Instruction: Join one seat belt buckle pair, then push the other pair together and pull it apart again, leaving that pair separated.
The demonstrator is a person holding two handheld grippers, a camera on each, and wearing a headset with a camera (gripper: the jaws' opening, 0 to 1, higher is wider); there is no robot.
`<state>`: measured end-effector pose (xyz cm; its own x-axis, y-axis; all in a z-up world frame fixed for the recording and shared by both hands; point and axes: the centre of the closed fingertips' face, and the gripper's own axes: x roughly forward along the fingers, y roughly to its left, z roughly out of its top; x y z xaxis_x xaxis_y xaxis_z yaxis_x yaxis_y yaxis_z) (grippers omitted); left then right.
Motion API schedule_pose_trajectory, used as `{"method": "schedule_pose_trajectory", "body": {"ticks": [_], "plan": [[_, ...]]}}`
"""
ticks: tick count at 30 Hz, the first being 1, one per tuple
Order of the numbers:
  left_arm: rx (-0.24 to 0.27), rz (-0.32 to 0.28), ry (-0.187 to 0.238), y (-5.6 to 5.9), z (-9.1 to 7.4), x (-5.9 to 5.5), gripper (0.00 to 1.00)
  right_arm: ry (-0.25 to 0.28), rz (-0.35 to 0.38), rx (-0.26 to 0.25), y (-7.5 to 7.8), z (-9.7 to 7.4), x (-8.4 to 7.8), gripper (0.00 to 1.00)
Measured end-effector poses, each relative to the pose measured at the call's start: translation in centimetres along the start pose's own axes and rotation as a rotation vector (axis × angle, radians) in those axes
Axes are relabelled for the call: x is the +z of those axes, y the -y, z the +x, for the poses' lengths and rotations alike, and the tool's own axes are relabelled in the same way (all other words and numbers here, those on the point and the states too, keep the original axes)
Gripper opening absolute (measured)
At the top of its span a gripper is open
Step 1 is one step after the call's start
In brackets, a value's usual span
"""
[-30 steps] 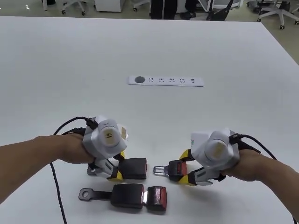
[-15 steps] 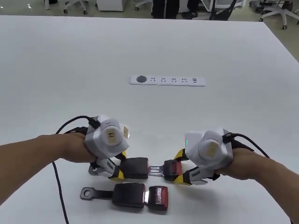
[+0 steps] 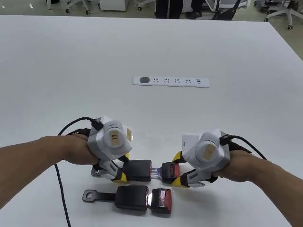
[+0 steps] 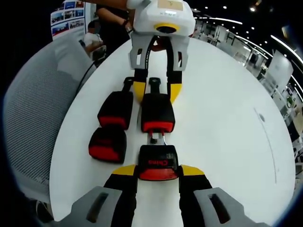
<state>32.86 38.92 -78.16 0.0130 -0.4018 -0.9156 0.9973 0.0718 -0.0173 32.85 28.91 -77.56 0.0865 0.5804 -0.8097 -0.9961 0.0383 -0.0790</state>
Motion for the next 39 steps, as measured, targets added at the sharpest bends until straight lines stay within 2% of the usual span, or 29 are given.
{"method": "schedule_pose_trajectory", "body": {"ticks": [13, 24, 39], "plan": [[0.004, -0.004, -0.007, 0.14, -0.05, 0.12, 0.31, -0.004, -0.006, -0.002, 0.07, 0.27, -0.05, 0.30], [0.006, -0.014, 0.015, 0.18, 0.08, 0.11, 0.31, -0.005, -0.008, -0.006, 0.07, 0.49, 0.05, 0.29], [0.006, -0.002, 0.005, 0.15, 0.10, 0.03, 0.31, -0.017, 0.002, -0.004, 0.03, 0.66, 0.31, 0.29]]}}
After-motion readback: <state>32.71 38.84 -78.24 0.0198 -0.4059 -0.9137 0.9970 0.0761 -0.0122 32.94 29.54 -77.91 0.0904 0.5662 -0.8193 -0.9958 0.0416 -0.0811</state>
